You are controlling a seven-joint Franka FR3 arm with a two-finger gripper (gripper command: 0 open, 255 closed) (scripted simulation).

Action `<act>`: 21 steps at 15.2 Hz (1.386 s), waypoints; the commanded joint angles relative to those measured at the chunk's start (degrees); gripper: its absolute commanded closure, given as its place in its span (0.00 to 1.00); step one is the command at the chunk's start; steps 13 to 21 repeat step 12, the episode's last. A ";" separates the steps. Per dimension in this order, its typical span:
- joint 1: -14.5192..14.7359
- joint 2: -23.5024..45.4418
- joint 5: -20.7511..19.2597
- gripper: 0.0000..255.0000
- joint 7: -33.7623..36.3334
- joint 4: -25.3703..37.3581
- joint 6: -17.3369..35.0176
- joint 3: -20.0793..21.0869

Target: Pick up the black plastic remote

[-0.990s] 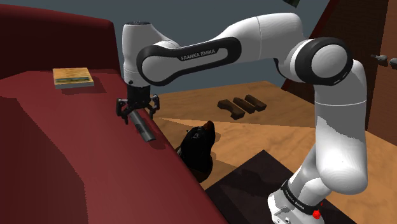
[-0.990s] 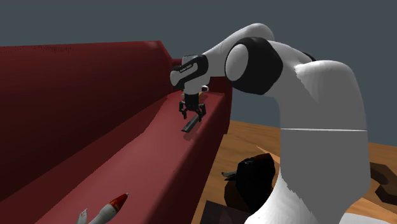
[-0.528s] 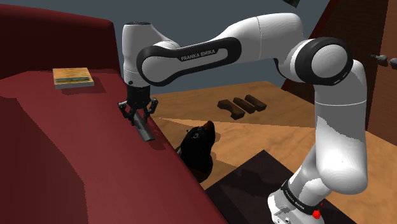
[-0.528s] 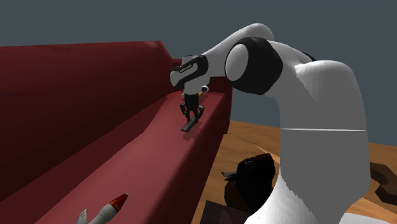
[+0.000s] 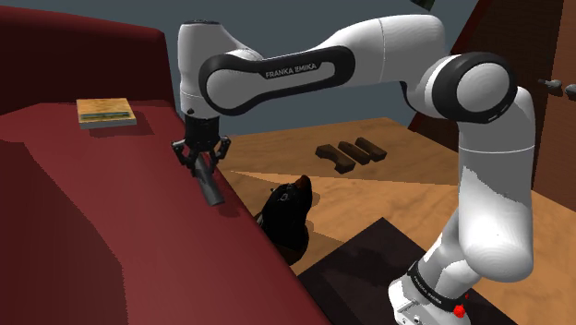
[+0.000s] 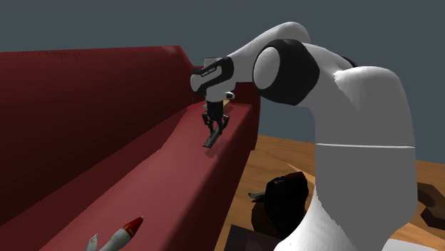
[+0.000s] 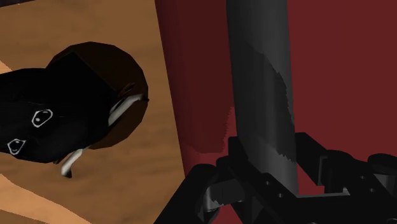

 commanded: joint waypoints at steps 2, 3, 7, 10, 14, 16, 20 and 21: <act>0.12 -0.51 0.32 1.00 -0.20 1.69 -2.16 0.19; 0.14 -0.69 0.43 1.00 -0.28 2.21 -2.83 0.25; 0.26 -1.29 0.79 1.00 -0.58 4.44 -5.58 0.46; 0.41 -1.59 1.00 1.00 -0.79 6.32 -7.71 0.58; 0.42 -1.61 1.01 1.00 -0.80 6.42 -7.82 0.59; 0.42 -1.61 1.01 1.00 -0.80 6.42 -7.82 0.59; 0.42 -1.61 1.01 1.00 -0.80 6.42 -7.82 0.59; 0.42 -1.61 1.01 1.00 -0.80 6.42 -7.82 0.59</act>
